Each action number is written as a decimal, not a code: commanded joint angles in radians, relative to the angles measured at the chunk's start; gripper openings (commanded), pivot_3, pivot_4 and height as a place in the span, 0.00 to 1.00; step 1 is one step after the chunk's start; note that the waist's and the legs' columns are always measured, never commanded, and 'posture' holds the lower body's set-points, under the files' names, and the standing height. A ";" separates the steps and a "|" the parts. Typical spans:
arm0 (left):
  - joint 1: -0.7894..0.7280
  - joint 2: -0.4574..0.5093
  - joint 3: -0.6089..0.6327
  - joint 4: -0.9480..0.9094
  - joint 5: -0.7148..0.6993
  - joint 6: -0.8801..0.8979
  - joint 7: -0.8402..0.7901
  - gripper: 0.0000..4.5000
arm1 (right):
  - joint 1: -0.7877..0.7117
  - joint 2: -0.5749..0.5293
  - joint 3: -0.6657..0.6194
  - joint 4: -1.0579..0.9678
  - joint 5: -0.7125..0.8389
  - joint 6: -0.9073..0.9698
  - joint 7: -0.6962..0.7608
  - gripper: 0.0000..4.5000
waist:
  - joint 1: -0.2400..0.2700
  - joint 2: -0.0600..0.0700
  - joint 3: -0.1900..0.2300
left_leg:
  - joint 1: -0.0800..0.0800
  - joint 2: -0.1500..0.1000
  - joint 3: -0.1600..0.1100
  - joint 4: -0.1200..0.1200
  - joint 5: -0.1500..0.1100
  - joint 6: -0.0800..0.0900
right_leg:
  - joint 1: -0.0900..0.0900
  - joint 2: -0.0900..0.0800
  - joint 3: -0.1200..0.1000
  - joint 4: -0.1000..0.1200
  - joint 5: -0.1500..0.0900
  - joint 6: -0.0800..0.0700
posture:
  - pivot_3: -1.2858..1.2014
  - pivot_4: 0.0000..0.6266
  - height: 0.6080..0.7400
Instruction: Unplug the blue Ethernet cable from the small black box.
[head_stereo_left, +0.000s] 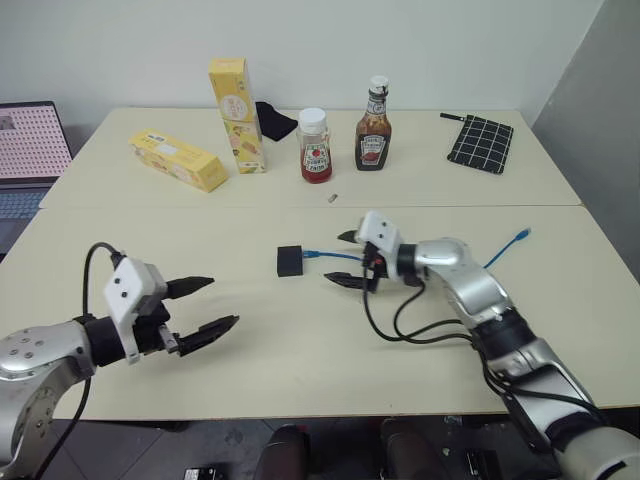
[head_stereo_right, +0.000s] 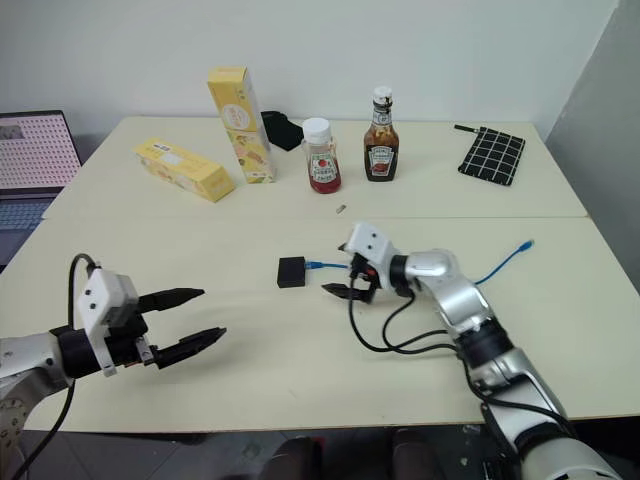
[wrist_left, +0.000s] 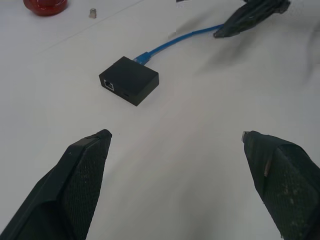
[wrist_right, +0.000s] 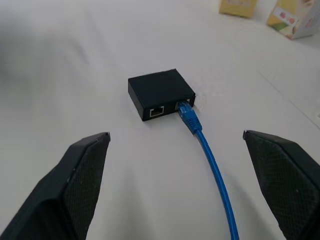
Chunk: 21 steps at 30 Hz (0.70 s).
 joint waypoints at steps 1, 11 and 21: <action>-0.023 0.031 0.032 0.006 -0.008 -0.004 -0.025 1.00 | -0.107 0.076 0.019 0.218 -0.062 -0.130 -0.002 1.00 | 0.000 0.000 0.000 | -0.001 0.001 0.000 0.000 0.000 0.000 | 0.000 0.000 -0.001 0.000 0.000 0.000 | 0.52 0.24 1.00; -0.050 0.029 0.015 0.009 -0.002 0.001 -0.037 1.00 | -0.298 0.196 0.007 0.663 -0.163 -0.334 0.005 0.71 | -0.006 0.000 0.000 | -0.001 0.000 -0.001 0.000 0.000 0.000 | -0.001 -0.001 0.000 0.000 0.000 0.000 | 0.52 0.24 1.00; -0.062 0.027 -0.006 0.037 0.003 -0.005 -0.058 1.00 | -0.319 0.203 0.011 0.705 -0.230 -0.388 0.008 0.18 | -0.015 0.001 0.000 | -0.001 0.000 -0.001 0.000 0.000 0.000 | -0.001 -0.001 0.000 0.001 0.000 0.000 | 0.52 0.24 1.00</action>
